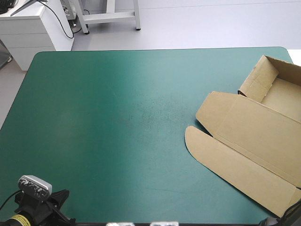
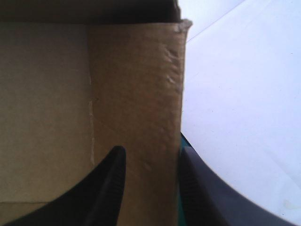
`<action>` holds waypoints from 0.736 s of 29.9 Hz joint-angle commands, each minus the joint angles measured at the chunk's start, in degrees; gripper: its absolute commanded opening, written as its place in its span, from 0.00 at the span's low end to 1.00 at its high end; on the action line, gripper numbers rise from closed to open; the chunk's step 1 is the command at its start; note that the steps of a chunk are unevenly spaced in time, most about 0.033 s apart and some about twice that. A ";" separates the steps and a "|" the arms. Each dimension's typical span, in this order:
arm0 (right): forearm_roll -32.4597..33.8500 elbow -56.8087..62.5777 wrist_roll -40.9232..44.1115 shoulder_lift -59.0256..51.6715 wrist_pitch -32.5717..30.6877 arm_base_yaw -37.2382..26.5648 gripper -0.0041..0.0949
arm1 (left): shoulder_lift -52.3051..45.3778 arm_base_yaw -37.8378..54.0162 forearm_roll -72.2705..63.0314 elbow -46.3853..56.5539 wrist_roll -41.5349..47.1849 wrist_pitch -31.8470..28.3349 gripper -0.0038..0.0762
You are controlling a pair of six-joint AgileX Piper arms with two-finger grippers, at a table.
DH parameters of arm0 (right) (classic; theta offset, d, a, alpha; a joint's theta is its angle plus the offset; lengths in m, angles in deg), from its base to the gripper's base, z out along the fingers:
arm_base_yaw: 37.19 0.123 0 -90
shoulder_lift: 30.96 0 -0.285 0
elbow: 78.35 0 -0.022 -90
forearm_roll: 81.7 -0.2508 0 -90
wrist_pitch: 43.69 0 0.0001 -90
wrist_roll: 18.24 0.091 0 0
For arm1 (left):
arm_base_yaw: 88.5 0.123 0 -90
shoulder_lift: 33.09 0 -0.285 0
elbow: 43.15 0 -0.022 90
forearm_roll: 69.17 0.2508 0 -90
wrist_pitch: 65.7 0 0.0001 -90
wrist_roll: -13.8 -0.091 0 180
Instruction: Fold the box
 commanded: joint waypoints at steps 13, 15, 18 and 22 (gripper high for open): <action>-12.63 -1.49 -3.89 -12.81 -0.16 -0.42 0.46 | 0.70 -0.19 -0.13 -1.35 -0.10 -3.44 0.04; -16.13 -0.73 -4.13 -15.89 -0.16 -0.42 0.43 | 0.70 -0.19 -0.13 -1.35 -0.10 -3.44 0.04; -22.97 2.89 -7.14 -21.07 -0.16 -0.14 0.36 | 0.70 -0.19 -0.13 -1.35 -0.10 -3.44 0.04; -23.11 11.90 -10.79 -28.76 -0.06 3.07 0.18 | 0.70 -0.19 -0.13 -1.35 -0.10 -3.44 0.04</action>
